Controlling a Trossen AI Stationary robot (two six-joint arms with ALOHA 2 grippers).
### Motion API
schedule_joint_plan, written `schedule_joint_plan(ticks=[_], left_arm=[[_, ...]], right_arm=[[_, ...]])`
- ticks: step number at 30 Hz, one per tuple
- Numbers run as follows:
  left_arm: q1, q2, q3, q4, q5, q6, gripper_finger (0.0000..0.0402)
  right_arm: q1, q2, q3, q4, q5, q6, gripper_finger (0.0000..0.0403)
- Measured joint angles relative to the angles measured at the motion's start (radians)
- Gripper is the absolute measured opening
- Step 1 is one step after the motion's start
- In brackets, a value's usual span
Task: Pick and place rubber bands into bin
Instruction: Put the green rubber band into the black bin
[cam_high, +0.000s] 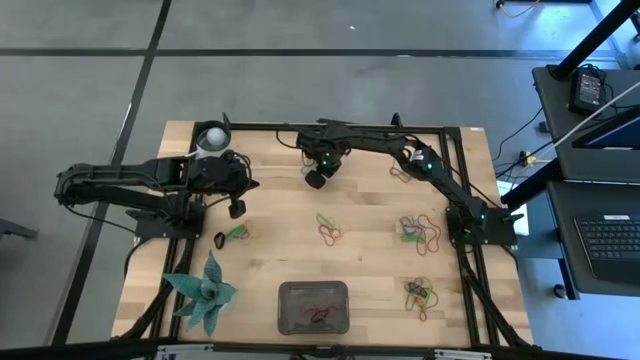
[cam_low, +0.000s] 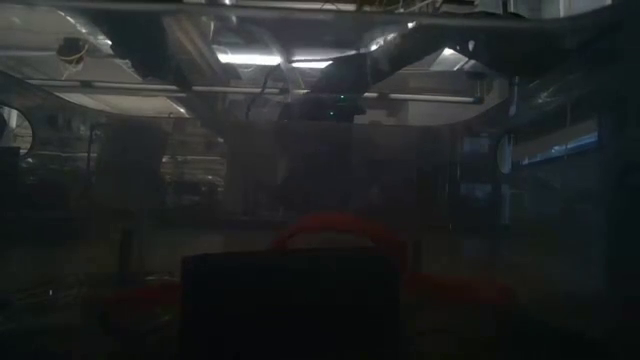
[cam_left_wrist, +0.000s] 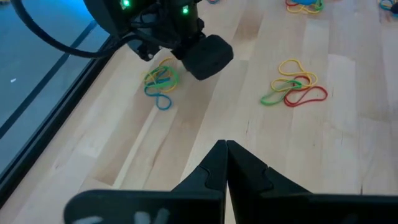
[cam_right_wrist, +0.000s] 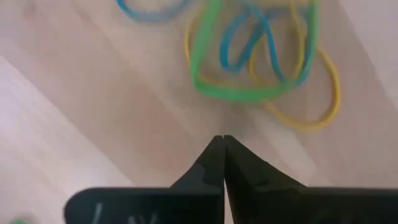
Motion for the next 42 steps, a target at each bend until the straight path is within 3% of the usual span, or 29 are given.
schedule_joint_plan(ticks=[8, 12, 16, 22, 27, 30, 33, 40, 42], left_arm=[[0.0, 0.0, 0.0, 0.0, 0.0, 0.0, 0.0002], [0.0, 0.0, 0.0, 0.0, 0.0, 0.008, 0.0002], [0.0, 0.0, 0.0, 0.0, 0.0, 0.002, 0.0002], [0.0, 0.0, 0.0, 0.0, 0.019, -0.007, 0.0002], [0.0, 0.0, 0.0, 0.0, 0.019, -0.01, 0.0002], [0.0, 0.0, 0.0, 0.0, 0.019, -0.01, 0.0002], [0.0, 0.0, 0.0, -0.001, 0.019, -0.01, 0.0002], [0.0, 0.0, 0.0, -0.001, 0.019, -0.009, 0.0002], [0.0, 0.0, 0.0, -0.001, 0.019, -0.009, 0.0002]], right_arm=[[0.022, -0.044, 0.009, -0.011, 0.01, -0.007, 0.0002], [0.024, -0.046, 0.02, 0.037, 0.015, -0.123, 0.0011], [0.04, -0.046, 0.02, 0.07, 0.023, -0.263, 0.0036], [0.044, -0.014, 0.021, 0.194, 0.018, -0.143, 0.0095], [0.041, 0.033, 0.021, 0.175, 0.032, -0.101, 0.0144], [0.047, 0.042, 0.026, 0.156, 0.082, -0.105, 0.0154], [0.051, 0.043, 0.025, 0.154, 0.089, -0.106, 0.0139], [0.048, 0.045, 0.052, 0.103, 0.085, -0.1, 0.0017], [0.049, 0.047, 0.071, 0.067, 0.079, -0.099, 0.0011]])
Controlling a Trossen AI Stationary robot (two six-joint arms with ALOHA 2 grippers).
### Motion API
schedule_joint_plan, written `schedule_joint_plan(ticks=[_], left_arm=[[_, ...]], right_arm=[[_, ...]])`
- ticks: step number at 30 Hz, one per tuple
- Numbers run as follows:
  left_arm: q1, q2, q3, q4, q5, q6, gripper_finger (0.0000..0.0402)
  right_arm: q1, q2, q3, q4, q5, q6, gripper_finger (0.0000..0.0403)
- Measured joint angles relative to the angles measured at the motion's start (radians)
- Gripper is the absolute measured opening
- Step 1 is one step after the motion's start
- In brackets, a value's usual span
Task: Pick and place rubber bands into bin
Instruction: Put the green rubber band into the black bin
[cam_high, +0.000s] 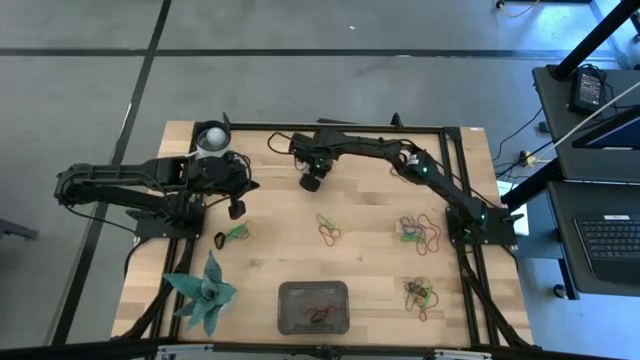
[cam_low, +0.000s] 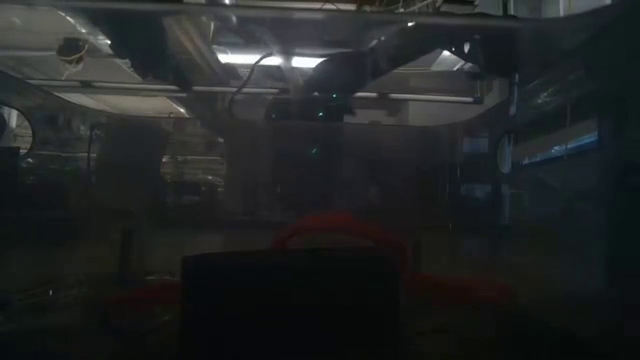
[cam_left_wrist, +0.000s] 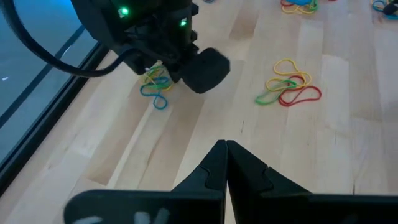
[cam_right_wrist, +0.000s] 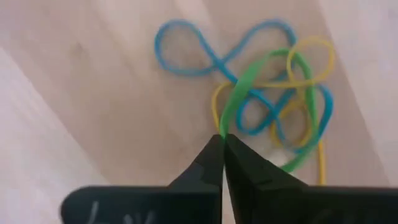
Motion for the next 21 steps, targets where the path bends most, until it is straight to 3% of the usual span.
schedule_joint_plan(ticks=[7, 21], left_arm=[[0.0, 0.0, 0.0, 0.0, 0.0, 0.0, 0.0002], [0.0, 0.0, 0.0, 0.001, 0.0, -0.006, 0.0002]], right_arm=[[0.002, -0.001, 0.148, -0.126, -0.003, -0.002, 0.0004], [0.03, -0.052, 0.139, -0.162, -0.026, 0.023, 0.0002]])
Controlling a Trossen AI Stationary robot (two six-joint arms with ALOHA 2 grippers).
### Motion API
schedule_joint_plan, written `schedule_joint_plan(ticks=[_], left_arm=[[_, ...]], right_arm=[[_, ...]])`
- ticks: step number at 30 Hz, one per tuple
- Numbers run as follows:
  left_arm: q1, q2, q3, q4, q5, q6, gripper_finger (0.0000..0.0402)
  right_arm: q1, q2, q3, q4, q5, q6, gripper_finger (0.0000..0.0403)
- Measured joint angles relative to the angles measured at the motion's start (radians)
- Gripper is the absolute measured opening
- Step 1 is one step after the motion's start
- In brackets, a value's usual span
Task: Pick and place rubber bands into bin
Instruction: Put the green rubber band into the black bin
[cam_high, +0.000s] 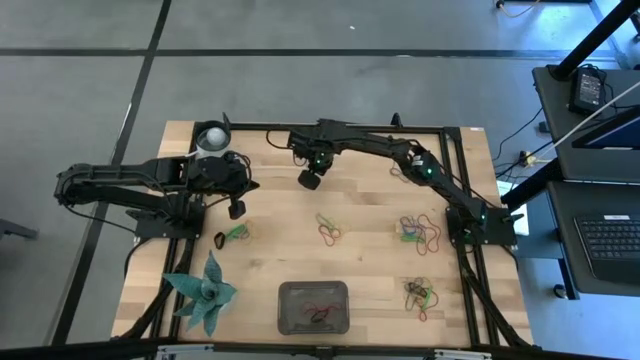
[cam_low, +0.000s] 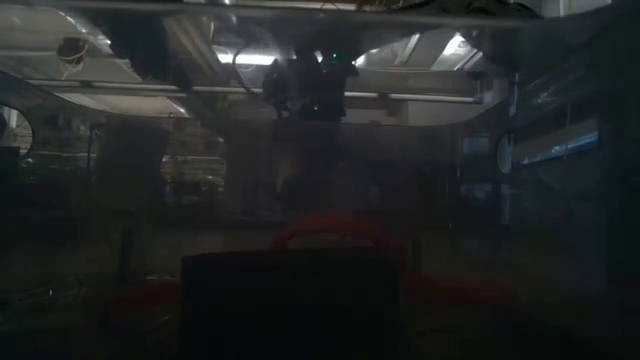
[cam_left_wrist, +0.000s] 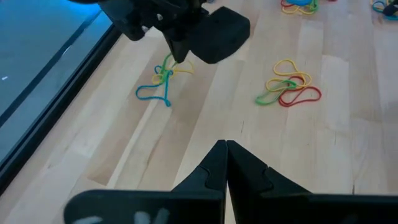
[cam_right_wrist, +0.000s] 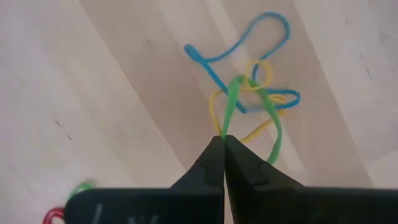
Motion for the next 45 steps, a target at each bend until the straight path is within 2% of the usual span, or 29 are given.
schedule_joint_plan(ticks=[4, 8, 11, 14, 17, 24, 26, 29, 31, 36, 41, 45], left_arm=[[0.0, 0.0, 0.0, 0.0, 0.0, -0.019, 0.0002], [0.0, 0.0, 0.0, 0.0, 0.0, -0.019, 0.0002], [0.0, 0.0, 0.0, 0.0, 0.0, -0.019, 0.0002], [0.0, 0.0, 0.0, 0.0, 0.0, -0.019, 0.0002], [0.0, 0.0, 0.0, 0.0, 0.0, -0.019, 0.0002], [0.0, 0.0, 0.0, 0.0, 0.0, -0.019, 0.0002], [0.0, 0.0, 0.0, 0.0, 0.0, -0.019, 0.0002], [0.0, 0.0, 0.0, 0.0, 0.0, -0.019, 0.0002], [0.0, 0.0, 0.0, 0.0, 0.0, -0.019, 0.0002], [0.0, 0.0, 0.0, -0.001, 0.0, -0.019, 0.0002], [0.0, 0.0, 0.0, -0.005, 0.0, -0.019, 0.0002], [0.0, 0.0, 0.0, -0.008, 0.0, -0.018, 0.0002]], right_arm=[[0.017, 0.0, 0.0, -0.014, 0.107, 0.029, 0.0002], [0.023, 0.0, 0.0, -0.009, 0.072, 0.005, 0.0001], [0.025, -0.001, 0.0, 0.018, -0.021, -0.027, 0.0001], [0.028, -0.001, 0.0, 0.021, -0.004, 0.003, 0.0001], [0.025, -0.001, 0.0, 0.022, -0.096, -0.005, 0.0001], [0.026, -0.001, 0.0, 0.024, -0.122, -0.002, 0.0], [0.026, -0.001, 0.0, 0.029, -0.166, -0.019, 0.0], [0.025, -0.001, 0.0, 0.083, -0.34, -0.05, 0.0], [0.025, -0.003, 0.002, 0.126, -0.381, -0.031, 0.0], [0.026, -0.035, 0.01, 0.127, -0.264, -0.024, 0.0], [0.025, -0.098, 0.011, 0.109, -0.052, -0.025, 0.0], [0.023, -0.155, 0.013, 0.104, -0.019, -0.031, 0.0]])
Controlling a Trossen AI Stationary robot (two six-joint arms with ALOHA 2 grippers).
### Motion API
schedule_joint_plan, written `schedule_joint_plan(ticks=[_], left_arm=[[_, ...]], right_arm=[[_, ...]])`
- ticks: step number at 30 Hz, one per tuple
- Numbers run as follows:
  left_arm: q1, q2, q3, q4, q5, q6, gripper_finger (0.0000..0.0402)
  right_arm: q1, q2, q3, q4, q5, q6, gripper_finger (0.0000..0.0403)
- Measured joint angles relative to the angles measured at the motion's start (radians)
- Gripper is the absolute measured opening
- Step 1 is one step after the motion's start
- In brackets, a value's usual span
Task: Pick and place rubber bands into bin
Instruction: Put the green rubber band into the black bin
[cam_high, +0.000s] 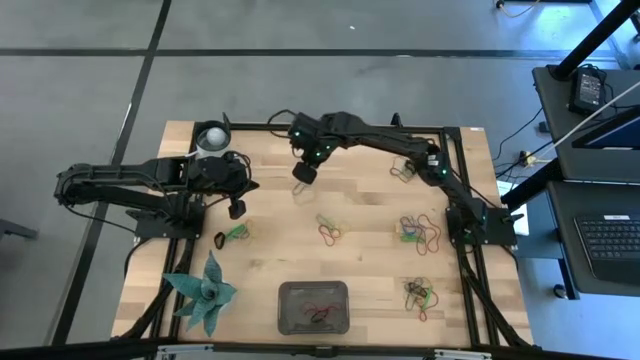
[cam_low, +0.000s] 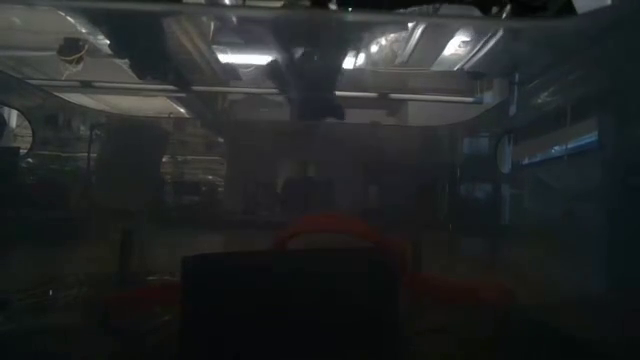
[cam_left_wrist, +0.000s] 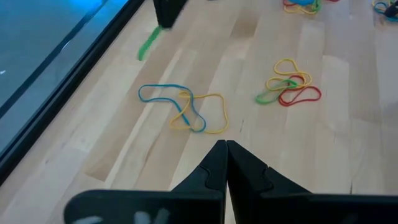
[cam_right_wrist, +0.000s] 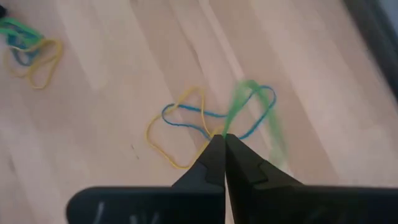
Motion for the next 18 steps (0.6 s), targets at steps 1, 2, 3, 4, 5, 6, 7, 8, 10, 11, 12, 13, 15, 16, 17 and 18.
schedule_joint_plan(ticks=[1, 2, 3, 4, 5, 6, 7, 8, 10, 11, 12, 13, 15, 16, 17, 18], left_arm=[[0.0, 0.0, 0.0, 0.0, 0.0, 0.005, 0.0002], [0.0, 0.0, 0.0, 0.0, 0.0, 0.005, 0.0002], [0.0, 0.0, 0.0, 0.0, -0.001, 0.006, 0.0002], [0.0, 0.0, 0.0, 0.0, -0.003, 0.006, 0.0002], [0.0, 0.0, 0.0, 0.0, -0.003, 0.006, 0.0002], [0.0, 0.0, 0.0, 0.0, -0.004, 0.006, 0.0002], [0.0, 0.0, 0.0, 0.0, -0.003, 0.006, 0.0002], [0.0, 0.0, 0.0, 0.0, -0.004, 0.007, 0.0002], [0.0, 0.0, 0.0, -0.001, -0.012, 0.019, 0.0002], [0.0, 0.0, 0.0, -0.003, -0.013, 0.038, 0.0002], [0.0, 0.0, 0.0, -0.005, -0.015, 0.06, 0.0002], [0.0, 0.0, 0.0, -0.003, -0.014, 0.08, 0.0002], [-0.001, 0.0, 0.0, -0.003, -0.01, 0.094, 0.0002], [-0.001, 0.0, 0.0, -0.003, -0.003, 0.089, 0.0002], [-0.001, 0.0, 0.0, -0.003, 0.004, 0.077, 0.0002], [-0.001, 0.0, 0.0, -0.003, 0.006, 0.065, 0.0002]], right_arm=[[0.0, -0.015, 0.0, -0.004, 0.0, 0.001, 0.0], [0.0, -0.029, 0.0, -0.014, 0.0, 0.003, 0.0], [0.001, -0.041, 0.0, -0.022, 0.0, 0.003, 0.0], [0.004, -0.057, 0.0, -0.027, 0.0, 0.004, 0.0], [0.009, -0.07, 0.0, -0.04, 0.002, 0.003, 0.0], [0.014, -0.082, 0.0, -0.049, 0.004, 0.003, 0.0], [0.021, -0.095, 0.0, -0.05, 0.004, 0.001, 0.0], [0.029, -0.105, 0.0, -0.053, 0.002, -0.001, 0.0], [0.045, -0.127, 0.0, -0.06, 0.001, -0.012, 0.0], [0.052, -0.137, 0.0, -0.066, 0.0, -0.016, 0.0], [0.061, -0.147, 0.0, -0.067, 0.001, -0.019, 0.0], [0.069, -0.16, 0.0, -0.067, 0.001, -0.018, 0.0], [0.088, -0.18, 0.0, -0.072, 0.002, -0.017, 0.0], [0.1, -0.189, 0.0, -0.072, 0.005, -0.017, 0.0], [0.115, -0.199, 0.0, -0.072, 0.006, -0.017, 0.0], [0.132, -0.207, 0.0, -0.072, 0.005, -0.017, 0.0]])
